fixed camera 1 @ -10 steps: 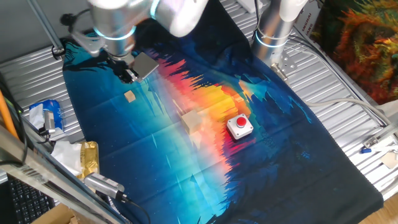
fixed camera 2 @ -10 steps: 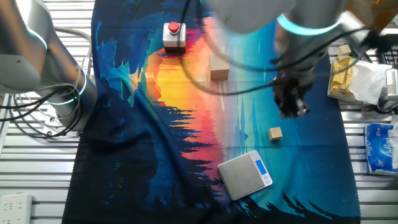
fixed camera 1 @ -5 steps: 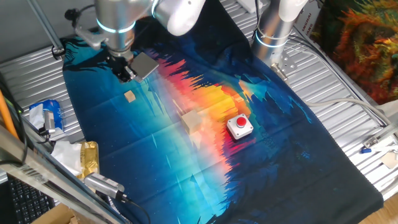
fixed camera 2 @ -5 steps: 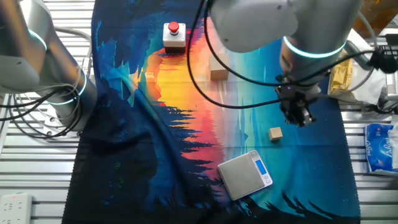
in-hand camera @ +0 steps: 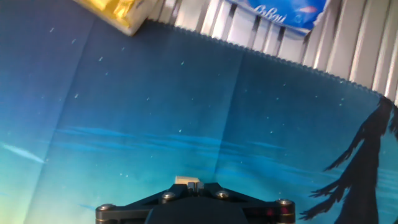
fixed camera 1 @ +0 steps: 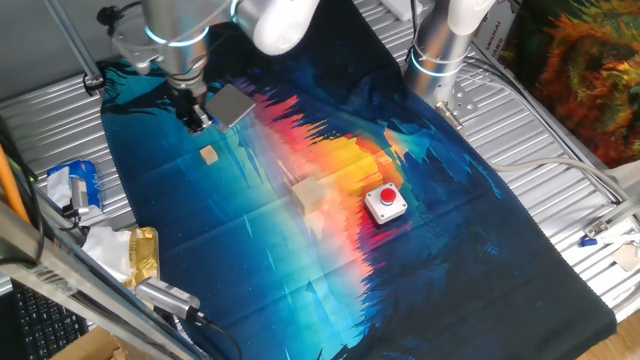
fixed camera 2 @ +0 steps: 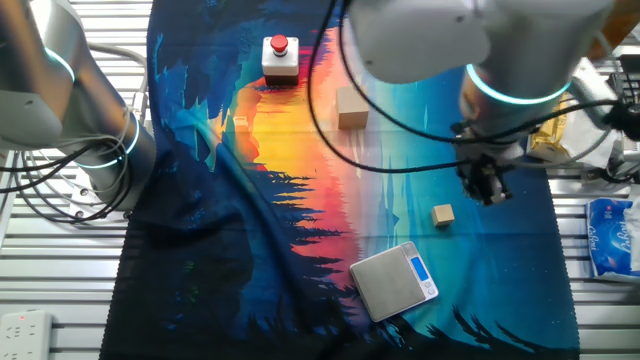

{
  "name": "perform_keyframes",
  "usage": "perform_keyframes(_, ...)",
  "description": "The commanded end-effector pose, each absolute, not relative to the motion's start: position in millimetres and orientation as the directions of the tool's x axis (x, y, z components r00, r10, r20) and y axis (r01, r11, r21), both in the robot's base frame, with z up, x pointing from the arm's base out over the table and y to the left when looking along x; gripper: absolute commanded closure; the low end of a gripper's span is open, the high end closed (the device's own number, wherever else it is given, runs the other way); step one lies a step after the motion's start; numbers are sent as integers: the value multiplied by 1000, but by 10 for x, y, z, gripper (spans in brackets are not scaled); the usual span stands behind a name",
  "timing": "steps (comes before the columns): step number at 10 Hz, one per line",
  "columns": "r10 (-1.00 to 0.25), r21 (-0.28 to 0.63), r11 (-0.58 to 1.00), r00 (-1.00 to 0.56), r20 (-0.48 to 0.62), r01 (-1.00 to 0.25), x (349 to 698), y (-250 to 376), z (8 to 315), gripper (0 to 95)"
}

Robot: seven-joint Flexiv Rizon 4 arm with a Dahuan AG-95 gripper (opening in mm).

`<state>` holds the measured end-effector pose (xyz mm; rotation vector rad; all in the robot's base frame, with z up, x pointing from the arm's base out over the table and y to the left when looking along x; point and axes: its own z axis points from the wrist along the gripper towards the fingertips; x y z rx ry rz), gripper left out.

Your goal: Place the block on the scale

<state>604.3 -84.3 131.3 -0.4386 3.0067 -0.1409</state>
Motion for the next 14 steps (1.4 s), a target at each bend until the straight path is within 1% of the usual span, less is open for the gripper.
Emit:
perform_keyframes(1, -320, -113, 944, -944, -80, -310, 6062, -844, 1282, 950)
perform_keyframes(4, -314, -105, 947, -946, -79, -305, 6055, -834, 1122, 950)
perform_keyframes(6, -309, -96, 949, -948, -79, -302, 6053, -833, 1092, 570)
perform_keyframes(8, -304, -94, 951, -949, -80, -296, 6050, -832, 1075, 570)
perform_keyframes(9, -294, -92, 954, -952, -81, -286, 6049, -831, 1061, 380)
perform_keyframes(13, -271, -89, 961, -959, -84, -263, 6033, -815, 919, 380)
perform_keyframes(14, -260, -84, 964, -962, -82, -253, 6031, -813, 914, 570)
